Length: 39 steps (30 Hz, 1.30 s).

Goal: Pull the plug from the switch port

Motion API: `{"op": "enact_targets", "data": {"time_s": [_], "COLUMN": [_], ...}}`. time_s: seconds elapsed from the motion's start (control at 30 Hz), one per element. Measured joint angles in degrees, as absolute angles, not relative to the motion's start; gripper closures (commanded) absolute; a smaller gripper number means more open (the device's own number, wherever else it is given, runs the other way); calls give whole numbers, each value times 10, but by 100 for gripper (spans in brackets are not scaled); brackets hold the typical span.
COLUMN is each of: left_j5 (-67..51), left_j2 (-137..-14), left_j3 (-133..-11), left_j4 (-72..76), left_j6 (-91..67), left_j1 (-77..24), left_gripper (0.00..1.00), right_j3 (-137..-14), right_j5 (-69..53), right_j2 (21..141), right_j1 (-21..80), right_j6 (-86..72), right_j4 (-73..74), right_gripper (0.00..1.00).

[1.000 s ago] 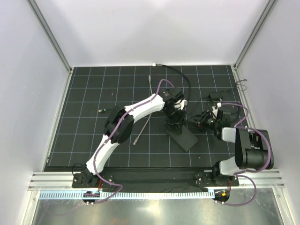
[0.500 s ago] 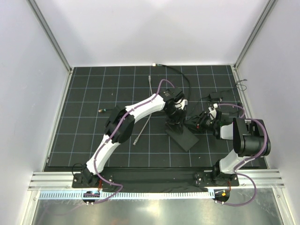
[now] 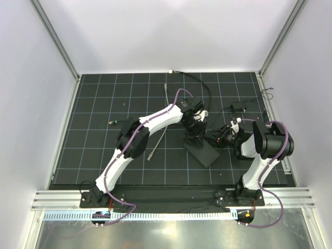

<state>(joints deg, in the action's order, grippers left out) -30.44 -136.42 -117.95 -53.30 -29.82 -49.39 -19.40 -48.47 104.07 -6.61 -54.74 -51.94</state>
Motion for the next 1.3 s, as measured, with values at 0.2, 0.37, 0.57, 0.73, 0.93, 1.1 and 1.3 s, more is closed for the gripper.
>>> {"op": "enact_targets", "data": {"time_s": [0.2, 0.37, 0.57, 0.73, 0.93, 1.1, 1.3], "left_j5": [-312, -317, -322, -322, -323, -329, -334], "left_j2": [-1364, -1364, -1364, -1364, -1364, -1364, -1364], "left_j3": [-1176, -1173, -1169, -1168, -1165, -1163, -1160], "left_j4": [-530, -528, -525, -524, -522, -521, -520], "left_j6": [-299, -301, -303, -310, -313, -315, -315], "left_j1": [-491, -490, -490, -487, -485, -482, -481], "left_gripper": [48, 48, 48, 48, 48, 49, 48], "right_j3": [-163, -157, -156, -161, -182, -184, -184], "right_j5": [-484, -484, -484, -477, -459, -453, -454], "right_j2": [1073, 1091, 1109, 1097, 1056, 1059, 1069], "right_j1": [-66, -66, -66, -58, -36, -33, -30], "right_j6": [-590, -614, -623, -607, -559, -557, -559], "right_j4": [-617, -672, -701, -670, -583, -578, -595], "right_gripper": [68, 67, 66, 62, 65, 69, 68]}}
